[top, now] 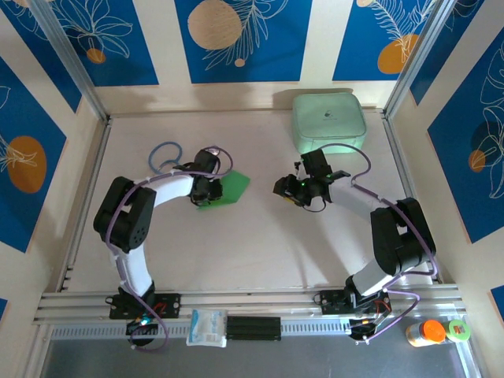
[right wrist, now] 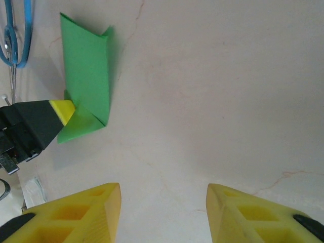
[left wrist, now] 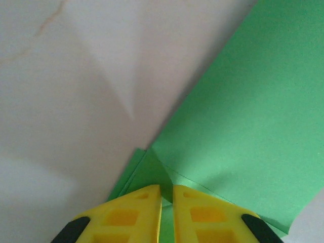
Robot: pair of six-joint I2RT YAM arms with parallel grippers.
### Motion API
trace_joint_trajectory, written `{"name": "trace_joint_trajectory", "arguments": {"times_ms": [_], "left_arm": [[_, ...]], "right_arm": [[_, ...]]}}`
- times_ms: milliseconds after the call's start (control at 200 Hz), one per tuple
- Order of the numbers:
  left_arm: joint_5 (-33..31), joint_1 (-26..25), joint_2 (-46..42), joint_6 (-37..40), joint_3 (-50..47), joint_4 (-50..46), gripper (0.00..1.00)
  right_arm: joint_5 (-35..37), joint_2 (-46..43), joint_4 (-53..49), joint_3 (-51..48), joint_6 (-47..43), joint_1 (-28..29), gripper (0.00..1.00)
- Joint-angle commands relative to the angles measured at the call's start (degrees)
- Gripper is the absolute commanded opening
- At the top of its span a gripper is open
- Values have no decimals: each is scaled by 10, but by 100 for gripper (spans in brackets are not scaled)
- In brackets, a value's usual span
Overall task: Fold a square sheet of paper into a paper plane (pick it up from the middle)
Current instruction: Move the paper to the center of the table.
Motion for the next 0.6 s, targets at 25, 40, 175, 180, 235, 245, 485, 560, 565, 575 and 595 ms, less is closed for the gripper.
{"name": "trace_joint_trajectory", "arguments": {"times_ms": [25, 40, 175, 180, 235, 245, 485, 560, 565, 575, 595], "left_arm": [[81, -12, 16, -4, 0, -16, 14], [86, -15, 15, -6, -2, -15, 14], [117, -49, 4, -52, -22, 3, 14], [118, -50, 4, -53, -23, 4, 14], [131, -66, 0, -87, -31, 22, 14], [132, -69, 0, -93, -32, 25, 14], [134, -96, -19, -179, -58, 92, 13], [136, -96, -24, -182, -59, 96, 13], [137, -96, -25, -182, -59, 96, 13], [138, -96, -26, -182, -59, 97, 13], [140, -95, -28, -182, -59, 99, 13]], "right_arm": [[-24, 11, 1, 20, 9, 11, 48], [-25, 12, 1, 19, 10, 12, 48], [-26, 24, 7, 21, 19, 28, 46], [-27, 25, 7, 21, 20, 29, 45], [-31, 36, 9, 26, 26, 38, 42], [-32, 40, 10, 27, 27, 39, 41], [-36, 114, 18, 67, 51, 88, 26], [-39, 140, 15, 86, 55, 99, 22], [-39, 142, 15, 87, 55, 99, 22], [-38, 146, 14, 90, 55, 101, 21], [-37, 152, 12, 95, 57, 103, 21]]}}
